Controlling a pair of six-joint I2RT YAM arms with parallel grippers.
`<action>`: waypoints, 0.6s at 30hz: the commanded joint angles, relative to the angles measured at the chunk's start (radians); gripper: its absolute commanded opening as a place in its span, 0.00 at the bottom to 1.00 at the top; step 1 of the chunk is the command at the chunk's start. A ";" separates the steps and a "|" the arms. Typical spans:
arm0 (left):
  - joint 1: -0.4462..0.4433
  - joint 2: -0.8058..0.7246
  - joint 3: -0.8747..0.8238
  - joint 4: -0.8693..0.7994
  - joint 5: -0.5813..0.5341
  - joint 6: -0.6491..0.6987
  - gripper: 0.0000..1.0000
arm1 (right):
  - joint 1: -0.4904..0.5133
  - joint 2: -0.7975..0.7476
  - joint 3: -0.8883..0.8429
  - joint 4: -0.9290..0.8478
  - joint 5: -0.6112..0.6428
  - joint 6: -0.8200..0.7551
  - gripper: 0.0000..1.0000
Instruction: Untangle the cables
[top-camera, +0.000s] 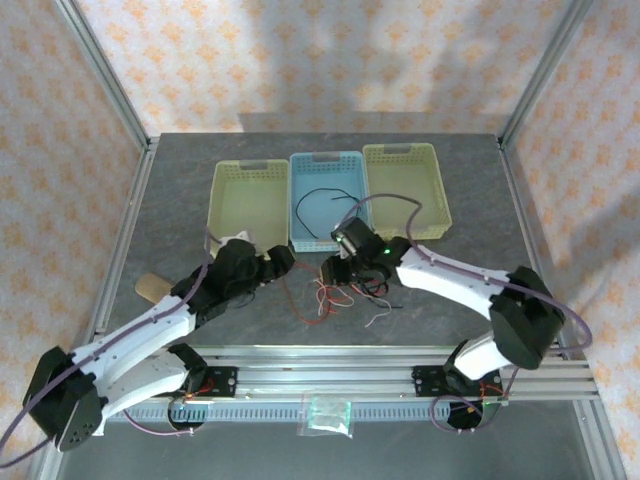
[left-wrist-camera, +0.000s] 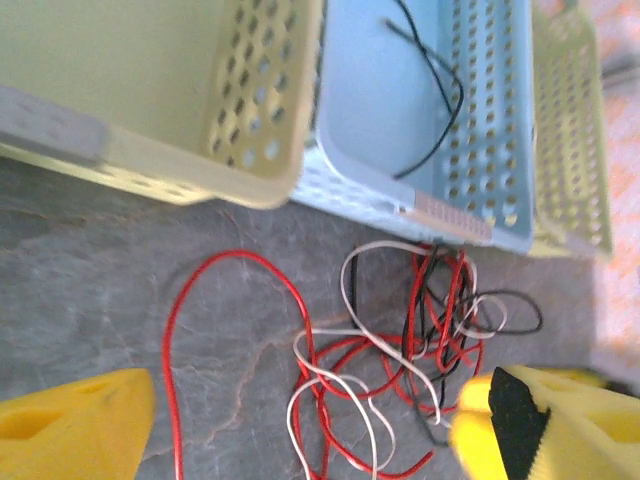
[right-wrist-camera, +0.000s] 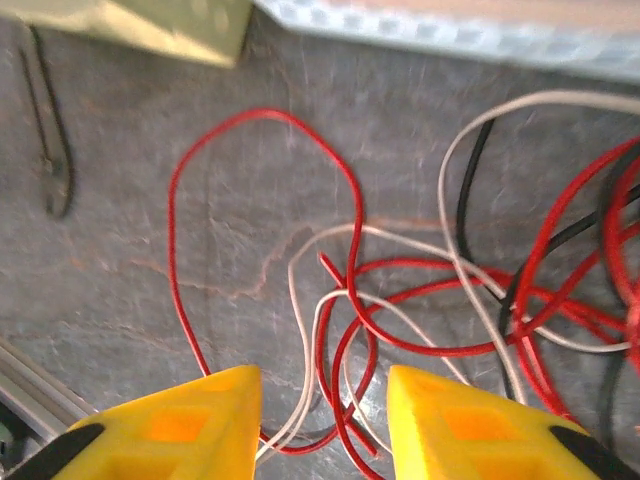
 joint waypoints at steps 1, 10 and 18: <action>0.070 -0.053 -0.055 0.051 0.094 -0.033 0.87 | 0.017 0.054 0.056 -0.052 -0.014 -0.006 0.37; 0.110 -0.044 -0.128 0.160 0.184 -0.069 0.89 | 0.040 0.160 0.101 -0.060 -0.051 -0.022 0.39; 0.121 -0.028 -0.142 0.186 0.185 -0.069 0.89 | 0.043 0.217 0.121 -0.066 -0.066 -0.031 0.39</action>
